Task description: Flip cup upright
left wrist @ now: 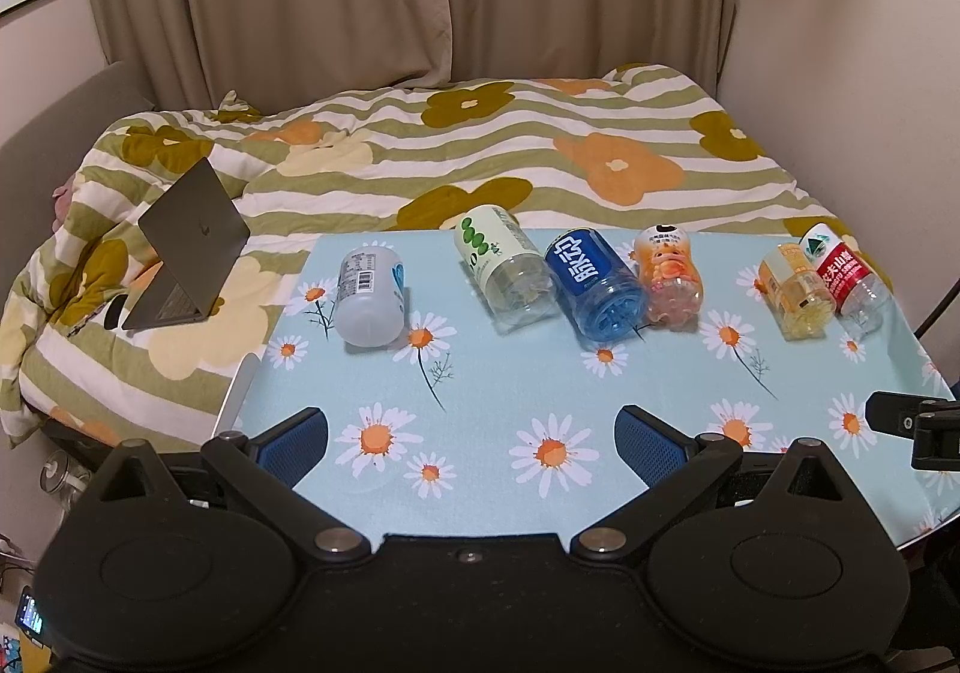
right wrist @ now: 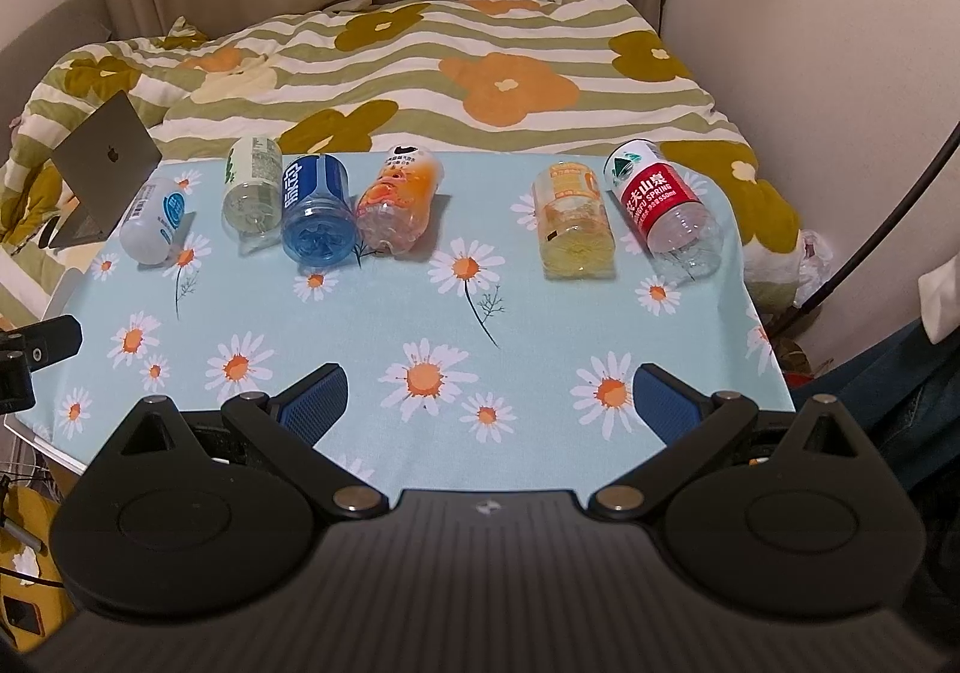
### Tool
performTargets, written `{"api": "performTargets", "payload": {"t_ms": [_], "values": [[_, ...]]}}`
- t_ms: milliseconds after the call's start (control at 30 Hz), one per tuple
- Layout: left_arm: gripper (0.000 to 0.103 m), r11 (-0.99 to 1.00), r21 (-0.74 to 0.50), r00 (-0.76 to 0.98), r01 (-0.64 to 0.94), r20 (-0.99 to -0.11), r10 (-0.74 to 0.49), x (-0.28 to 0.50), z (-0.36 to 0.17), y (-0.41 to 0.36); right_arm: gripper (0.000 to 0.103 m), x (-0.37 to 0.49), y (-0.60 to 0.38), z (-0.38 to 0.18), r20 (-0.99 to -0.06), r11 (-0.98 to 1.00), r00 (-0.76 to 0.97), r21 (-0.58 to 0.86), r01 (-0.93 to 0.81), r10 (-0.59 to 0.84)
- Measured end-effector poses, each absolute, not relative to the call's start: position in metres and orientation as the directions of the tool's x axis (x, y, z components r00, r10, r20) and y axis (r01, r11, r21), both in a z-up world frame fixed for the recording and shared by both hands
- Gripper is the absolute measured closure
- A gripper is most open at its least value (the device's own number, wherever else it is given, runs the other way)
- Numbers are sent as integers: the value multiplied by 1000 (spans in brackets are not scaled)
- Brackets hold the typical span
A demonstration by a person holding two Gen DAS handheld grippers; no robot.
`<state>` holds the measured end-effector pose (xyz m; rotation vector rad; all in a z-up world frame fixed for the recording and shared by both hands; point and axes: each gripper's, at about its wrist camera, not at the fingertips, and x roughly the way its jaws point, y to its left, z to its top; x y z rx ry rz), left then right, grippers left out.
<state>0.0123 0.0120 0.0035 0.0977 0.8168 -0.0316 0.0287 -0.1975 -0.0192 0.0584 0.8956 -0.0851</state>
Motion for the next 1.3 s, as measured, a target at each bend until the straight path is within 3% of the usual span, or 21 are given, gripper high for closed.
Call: {"api": "performTargets", "payload": {"t_ms": [733, 1000, 1300], "values": [[0, 996, 71, 680, 58, -733, 12, 19, 9, 1, 0, 36, -209, -16, -783, 996, 622, 28, 80, -28], [0, 994, 58, 683, 97, -730, -24, 53, 20, -45, 0, 46, -246, -15, -794, 998, 608, 36, 46, 0], [1, 975, 16, 619, 220, -775, -126, 133, 6, -91, 0, 69, -276, -37, -833, 987, 552, 64, 149, -30]]}}
